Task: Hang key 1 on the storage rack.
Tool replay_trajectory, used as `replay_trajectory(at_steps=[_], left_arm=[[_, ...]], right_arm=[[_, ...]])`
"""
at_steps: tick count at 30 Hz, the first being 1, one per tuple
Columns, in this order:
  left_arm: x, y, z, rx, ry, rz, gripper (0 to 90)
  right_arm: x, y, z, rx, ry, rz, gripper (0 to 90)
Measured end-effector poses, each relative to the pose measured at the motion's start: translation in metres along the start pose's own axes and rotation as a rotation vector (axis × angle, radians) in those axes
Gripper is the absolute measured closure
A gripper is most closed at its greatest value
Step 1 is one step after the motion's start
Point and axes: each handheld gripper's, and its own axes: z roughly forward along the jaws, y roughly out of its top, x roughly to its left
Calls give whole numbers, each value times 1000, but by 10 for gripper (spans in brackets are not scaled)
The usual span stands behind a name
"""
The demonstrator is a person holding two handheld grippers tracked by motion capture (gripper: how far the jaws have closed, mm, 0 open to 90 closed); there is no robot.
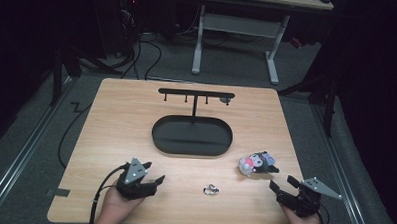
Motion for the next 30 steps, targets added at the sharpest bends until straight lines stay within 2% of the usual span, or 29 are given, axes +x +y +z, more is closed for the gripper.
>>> replay_trajectory(at_steps=[1,2,3,4,6,8,12,16,20,21,22,23,24,25,26,27,28,30], left_arm=[[5,-1,0,7,17,-1,337],[5,-1,0,7,17,-1,338],[11,-2,1,0,-8,-40,340],[12,-3,2,0,-14,-42,343],[10,-4,6,10,-22,-22,343],[7,-4,9,19,-22,-9,337],[4,-5,10,25,-26,1,337],[5,-6,8,18,-23,1,340],[11,-8,3,7,-10,-23,340],[11,-8,3,7,-10,-23,340],[14,-10,0,-1,-4,-41,340],[14,-10,0,-1,-4,-41,340],[17,-13,-5,-6,2,-57,340],[17,-13,-5,-6,2,-57,340],[20,-17,-11,-13,9,-76,340],[20,-17,-11,-13,9,-76,341],[23,-21,-18,-17,17,-93,341],[24,-26,-24,-12,34,-98,341]], right_arm=[[1,0,3,5,-8,-7,223],[1,0,3,5,-8,-7,223],[6,0,6,9,-33,-45,245],[9,0,8,18,-54,-70,246],[13,-2,11,41,-85,-102,250],[16,-4,12,48,-87,-119,259],[16,-2,11,42,-79,-124,272],[14,-2,11,34,-67,-100,307],[9,1,14,38,-45,-111,574],[9,1,14,38,-45,-111,574],[6,4,17,68,-40,-99,715],[6,4,17,68,-40,-99,715],[5,6,23,98,-64,-123,821],[5,6,23,98,-64,-123,821],[4,9,30,125,-82,-144,867],[4,9,30,125,-82,-144,867],[3,12,38,143,-87,-149,872],[2,17,48,158,-88,-159,871]])
